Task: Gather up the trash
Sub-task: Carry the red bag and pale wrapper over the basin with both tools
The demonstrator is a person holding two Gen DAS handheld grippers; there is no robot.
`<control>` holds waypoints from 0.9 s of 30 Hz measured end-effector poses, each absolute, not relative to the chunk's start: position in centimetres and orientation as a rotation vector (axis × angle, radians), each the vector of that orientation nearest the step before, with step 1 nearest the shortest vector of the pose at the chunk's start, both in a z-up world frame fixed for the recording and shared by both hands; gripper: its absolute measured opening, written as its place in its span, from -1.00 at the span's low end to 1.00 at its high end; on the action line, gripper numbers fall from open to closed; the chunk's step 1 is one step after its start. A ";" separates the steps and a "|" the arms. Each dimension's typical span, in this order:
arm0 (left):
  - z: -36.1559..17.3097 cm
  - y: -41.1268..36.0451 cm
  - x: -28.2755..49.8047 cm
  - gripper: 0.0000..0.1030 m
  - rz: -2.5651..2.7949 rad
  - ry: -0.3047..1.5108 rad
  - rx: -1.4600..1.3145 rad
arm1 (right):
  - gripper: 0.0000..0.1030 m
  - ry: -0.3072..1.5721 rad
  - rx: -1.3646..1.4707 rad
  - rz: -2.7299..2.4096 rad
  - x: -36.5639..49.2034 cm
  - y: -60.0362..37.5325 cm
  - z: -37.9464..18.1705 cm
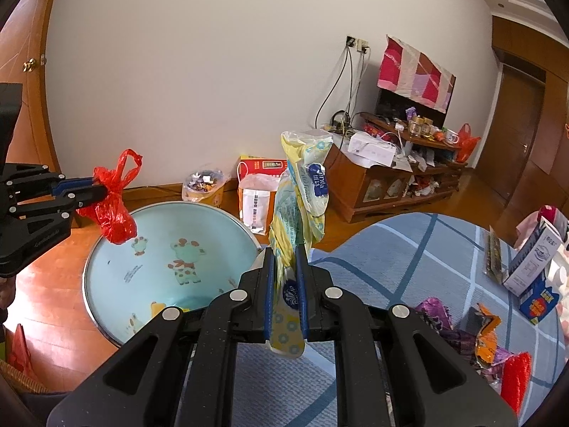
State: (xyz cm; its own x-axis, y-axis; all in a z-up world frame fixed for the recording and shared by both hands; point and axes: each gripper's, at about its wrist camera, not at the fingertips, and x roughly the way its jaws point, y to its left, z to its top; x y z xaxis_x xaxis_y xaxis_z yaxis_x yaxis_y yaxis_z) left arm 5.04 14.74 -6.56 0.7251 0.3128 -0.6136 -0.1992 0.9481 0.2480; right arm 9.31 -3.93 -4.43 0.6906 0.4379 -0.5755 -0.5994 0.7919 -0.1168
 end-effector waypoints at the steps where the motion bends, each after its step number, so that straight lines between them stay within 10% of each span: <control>1: -6.6 14.6 5.1 -0.83 0.288 0.706 0.170 | -0.76 0.558 -0.310 0.592 9.3 -3.9 -4.5; 27: -6.7 14.7 5.1 -0.82 0.300 0.707 0.161 | -0.76 0.558 -0.329 0.627 8.5 -2.3 -4.5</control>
State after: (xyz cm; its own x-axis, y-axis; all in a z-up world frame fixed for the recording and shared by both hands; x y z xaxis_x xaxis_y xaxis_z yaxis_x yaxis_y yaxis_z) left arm 5.14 14.71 -6.74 0.7198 0.3243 -0.6138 -0.2162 0.9449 0.2457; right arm 8.49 -2.30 -4.52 0.6710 0.4599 -0.5816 -0.6314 0.7656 -0.1232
